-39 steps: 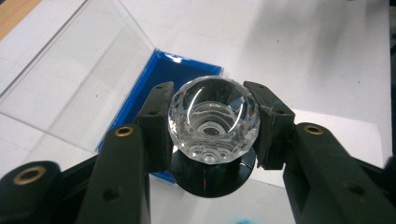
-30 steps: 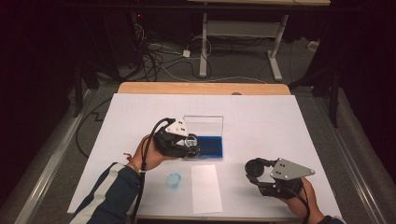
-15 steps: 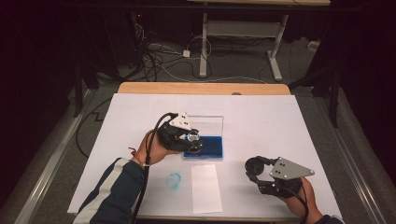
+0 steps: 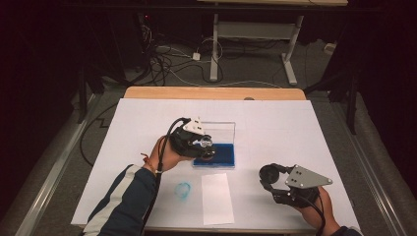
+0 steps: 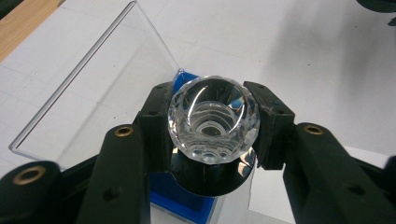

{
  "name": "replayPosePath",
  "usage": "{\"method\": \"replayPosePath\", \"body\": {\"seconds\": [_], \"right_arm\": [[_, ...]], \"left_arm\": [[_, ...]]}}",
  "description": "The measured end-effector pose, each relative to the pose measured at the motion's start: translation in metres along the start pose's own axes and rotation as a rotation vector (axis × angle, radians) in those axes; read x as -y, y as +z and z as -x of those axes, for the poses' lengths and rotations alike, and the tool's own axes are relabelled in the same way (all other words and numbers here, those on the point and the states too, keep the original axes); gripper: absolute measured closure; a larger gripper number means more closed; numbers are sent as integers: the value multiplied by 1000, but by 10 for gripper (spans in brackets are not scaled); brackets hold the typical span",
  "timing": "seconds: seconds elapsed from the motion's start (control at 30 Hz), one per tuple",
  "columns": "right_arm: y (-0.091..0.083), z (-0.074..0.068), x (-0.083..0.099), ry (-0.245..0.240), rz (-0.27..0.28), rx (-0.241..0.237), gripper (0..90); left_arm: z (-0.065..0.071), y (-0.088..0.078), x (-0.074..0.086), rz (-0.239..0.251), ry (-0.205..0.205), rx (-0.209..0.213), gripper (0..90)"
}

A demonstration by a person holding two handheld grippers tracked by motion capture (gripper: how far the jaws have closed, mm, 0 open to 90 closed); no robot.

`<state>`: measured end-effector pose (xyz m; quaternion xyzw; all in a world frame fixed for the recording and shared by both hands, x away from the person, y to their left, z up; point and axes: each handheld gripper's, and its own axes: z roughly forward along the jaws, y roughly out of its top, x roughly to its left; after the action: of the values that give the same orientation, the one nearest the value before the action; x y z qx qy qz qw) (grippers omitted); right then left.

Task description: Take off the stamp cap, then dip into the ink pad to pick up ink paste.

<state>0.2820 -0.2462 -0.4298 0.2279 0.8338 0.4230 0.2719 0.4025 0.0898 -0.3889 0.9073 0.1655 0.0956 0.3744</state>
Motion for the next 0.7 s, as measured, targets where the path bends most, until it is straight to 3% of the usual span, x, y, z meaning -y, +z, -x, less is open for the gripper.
{"method": "replayPosePath", "body": {"seconds": [0.7], "right_arm": [[-2,-1,3,1,-6,-10,382]], "left_arm": [[-5,41,-8,-50,-18,17,540]]}}
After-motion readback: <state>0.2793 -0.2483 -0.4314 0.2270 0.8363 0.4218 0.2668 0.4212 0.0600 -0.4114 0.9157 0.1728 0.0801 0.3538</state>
